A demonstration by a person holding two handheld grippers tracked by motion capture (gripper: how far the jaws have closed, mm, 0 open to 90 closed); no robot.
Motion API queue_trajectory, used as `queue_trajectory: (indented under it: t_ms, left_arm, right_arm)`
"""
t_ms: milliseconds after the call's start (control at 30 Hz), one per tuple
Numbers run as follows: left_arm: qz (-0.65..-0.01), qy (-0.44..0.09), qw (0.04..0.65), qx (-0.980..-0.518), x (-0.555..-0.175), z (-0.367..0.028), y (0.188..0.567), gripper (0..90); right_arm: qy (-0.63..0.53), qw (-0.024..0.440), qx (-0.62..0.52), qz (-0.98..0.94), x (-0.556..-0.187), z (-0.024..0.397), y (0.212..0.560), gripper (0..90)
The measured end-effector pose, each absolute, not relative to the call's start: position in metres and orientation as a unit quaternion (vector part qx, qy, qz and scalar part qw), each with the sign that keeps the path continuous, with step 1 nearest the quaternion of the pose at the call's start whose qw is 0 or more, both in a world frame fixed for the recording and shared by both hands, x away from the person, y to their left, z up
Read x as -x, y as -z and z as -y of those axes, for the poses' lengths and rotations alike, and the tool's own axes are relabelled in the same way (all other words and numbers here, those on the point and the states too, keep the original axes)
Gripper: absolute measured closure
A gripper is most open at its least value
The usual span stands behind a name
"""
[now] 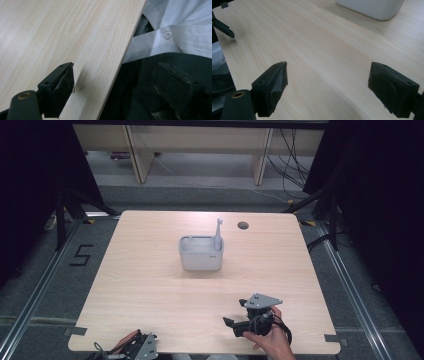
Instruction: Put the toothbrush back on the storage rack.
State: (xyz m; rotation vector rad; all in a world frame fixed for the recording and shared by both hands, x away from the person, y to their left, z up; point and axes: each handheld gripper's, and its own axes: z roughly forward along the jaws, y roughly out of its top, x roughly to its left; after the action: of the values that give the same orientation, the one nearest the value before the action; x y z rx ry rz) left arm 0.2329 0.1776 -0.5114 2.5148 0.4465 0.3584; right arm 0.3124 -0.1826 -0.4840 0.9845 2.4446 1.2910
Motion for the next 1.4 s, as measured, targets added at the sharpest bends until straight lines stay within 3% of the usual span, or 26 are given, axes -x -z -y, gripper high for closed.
queue_trajectory:
  t_ms: [1400]
  left_arm:
    - [-0.169,-0.138,0.279,-0.935,-0.233,-0.178,0.511,15.3]
  right_arm:
    - [-0.387,0.099,-0.352,-0.847,-0.272,0.213,0.49,16.2]
